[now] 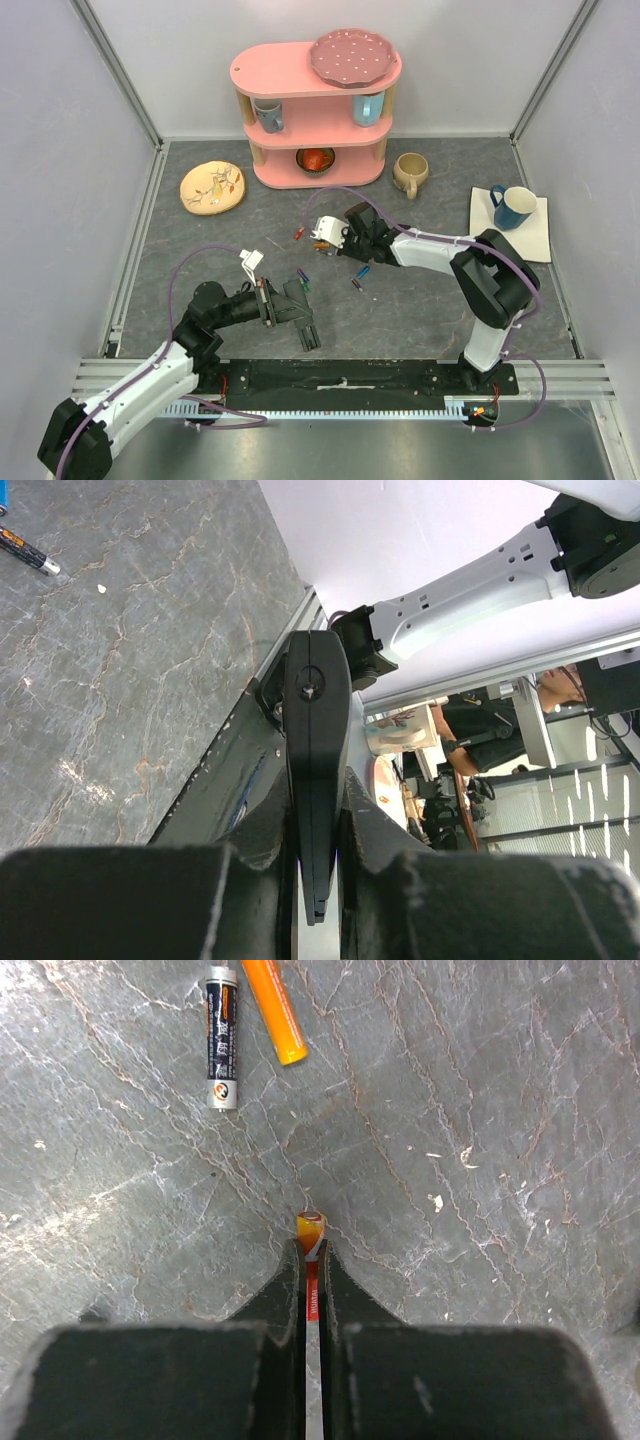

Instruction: Load the batteries into the remote control

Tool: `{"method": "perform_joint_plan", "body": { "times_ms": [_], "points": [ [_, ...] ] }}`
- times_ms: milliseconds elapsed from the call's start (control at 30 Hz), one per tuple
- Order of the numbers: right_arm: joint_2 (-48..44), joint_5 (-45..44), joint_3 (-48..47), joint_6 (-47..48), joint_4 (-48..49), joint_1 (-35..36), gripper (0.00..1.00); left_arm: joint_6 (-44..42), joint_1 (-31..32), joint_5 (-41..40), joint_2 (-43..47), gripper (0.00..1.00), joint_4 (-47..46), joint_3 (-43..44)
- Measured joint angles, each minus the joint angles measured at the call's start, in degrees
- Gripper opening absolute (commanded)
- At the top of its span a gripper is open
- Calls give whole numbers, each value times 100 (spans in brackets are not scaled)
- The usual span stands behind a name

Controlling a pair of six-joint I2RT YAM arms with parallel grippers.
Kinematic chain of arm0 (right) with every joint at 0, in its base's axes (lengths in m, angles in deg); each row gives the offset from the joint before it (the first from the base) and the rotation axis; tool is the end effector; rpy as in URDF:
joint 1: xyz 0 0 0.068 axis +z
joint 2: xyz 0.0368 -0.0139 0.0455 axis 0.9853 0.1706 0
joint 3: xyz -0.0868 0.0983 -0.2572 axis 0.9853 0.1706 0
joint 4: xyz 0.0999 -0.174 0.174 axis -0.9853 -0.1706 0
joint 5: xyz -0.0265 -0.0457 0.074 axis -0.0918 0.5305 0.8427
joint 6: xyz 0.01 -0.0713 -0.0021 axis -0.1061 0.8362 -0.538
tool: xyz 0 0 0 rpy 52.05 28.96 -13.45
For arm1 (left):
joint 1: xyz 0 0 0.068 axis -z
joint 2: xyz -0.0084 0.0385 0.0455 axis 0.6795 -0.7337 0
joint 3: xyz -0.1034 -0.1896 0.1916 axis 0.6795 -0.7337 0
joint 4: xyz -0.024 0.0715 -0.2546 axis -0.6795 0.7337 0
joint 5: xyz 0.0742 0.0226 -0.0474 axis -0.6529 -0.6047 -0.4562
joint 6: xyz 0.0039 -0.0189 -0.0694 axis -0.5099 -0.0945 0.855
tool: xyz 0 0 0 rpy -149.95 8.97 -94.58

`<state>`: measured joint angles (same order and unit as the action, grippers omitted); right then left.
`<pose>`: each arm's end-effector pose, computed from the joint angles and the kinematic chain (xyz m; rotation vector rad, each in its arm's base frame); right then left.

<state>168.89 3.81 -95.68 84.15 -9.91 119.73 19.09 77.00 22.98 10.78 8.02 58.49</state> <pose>0.2965 0.2470 0.1541 -1.4213 2.0022 0.1035 0.1049 -0.1166 0.1989 0.1534 1.9364 -1.7714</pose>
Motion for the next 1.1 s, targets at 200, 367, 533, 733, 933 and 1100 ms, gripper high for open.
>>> {"method": "perform_joint_plan", "body": {
  "times_ms": [200, 367, 533, 733, 933, 1100],
  "points": [
    [157, 4, -105, -66, -92, -11, 16, -13, 0, -2, 57, 2, 37, -4],
    [208, 0, -146, -136, -131, -13, 26, -15, 0, -2, 175, 2, 160, -4],
    [219, -26, -197, -208, -184, -13, 36, -20, 0, -2, 190, 2, 205, -4],
    [214, -37, -251, -332, -262, -17, 42, -48, 0, -2, 153, 2, 210, -4],
    [-247, -168, -251, -730, -372, -17, 56, -92, 0, -2, 87, 2, 258, -4],
    [-1237, -850, -251, -2205, 35, -17, 30, -133, 0, -28, 0, 2, 293, -4]
  ]
}}
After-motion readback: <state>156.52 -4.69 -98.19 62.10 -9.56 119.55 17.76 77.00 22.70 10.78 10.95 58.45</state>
